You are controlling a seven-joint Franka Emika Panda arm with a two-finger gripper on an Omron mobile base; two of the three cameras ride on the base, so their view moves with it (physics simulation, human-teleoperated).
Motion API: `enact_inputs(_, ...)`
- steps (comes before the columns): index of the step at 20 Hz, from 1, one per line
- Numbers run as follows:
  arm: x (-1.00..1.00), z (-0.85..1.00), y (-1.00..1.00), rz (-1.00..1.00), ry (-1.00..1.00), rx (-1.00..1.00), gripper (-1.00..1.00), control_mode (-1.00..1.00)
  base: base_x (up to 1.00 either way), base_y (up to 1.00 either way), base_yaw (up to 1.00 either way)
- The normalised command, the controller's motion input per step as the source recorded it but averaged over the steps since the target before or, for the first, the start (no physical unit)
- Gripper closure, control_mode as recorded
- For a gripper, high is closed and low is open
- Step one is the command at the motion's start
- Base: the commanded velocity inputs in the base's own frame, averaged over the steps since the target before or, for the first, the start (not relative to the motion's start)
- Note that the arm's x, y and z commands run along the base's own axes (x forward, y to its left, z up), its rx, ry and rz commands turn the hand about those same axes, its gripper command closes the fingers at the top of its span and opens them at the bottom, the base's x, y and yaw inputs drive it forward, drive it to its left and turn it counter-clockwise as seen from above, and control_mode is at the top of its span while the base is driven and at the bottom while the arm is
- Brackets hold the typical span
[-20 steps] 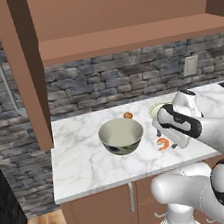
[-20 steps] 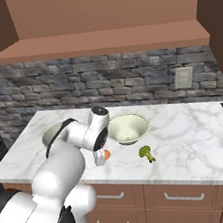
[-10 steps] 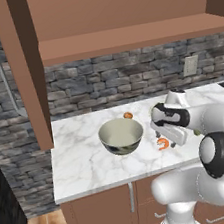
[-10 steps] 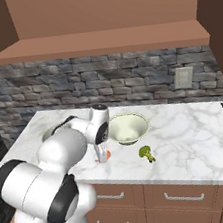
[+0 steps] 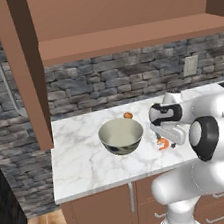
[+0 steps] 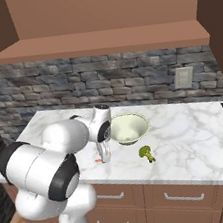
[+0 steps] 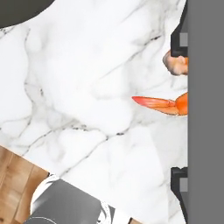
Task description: Pick both bowls and place them on the counter. Then place the shrimp in one bowl and place the broccoli in the other bowl.
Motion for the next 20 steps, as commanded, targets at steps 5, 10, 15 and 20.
enact_inputs(5,0.0,-0.2,0.0,0.0,0.0,0.0,-1.0,-1.0,0.0,0.0,0.0)
enact_inputs(10,0.0,-0.07,0.0,0.0,-0.01,0.0,-1.0,-1.0,0.0,0.0,0.0)
enact_inputs(15,0.0,-0.05,-0.01,-0.01,0.0,0.0,-1.0,-1.0,0.0,0.0,0.0)
enact_inputs(20,0.0,-0.1,-0.03,-0.01,0.0,0.0,-1.0,-1.0,0.0,0.0,0.0)
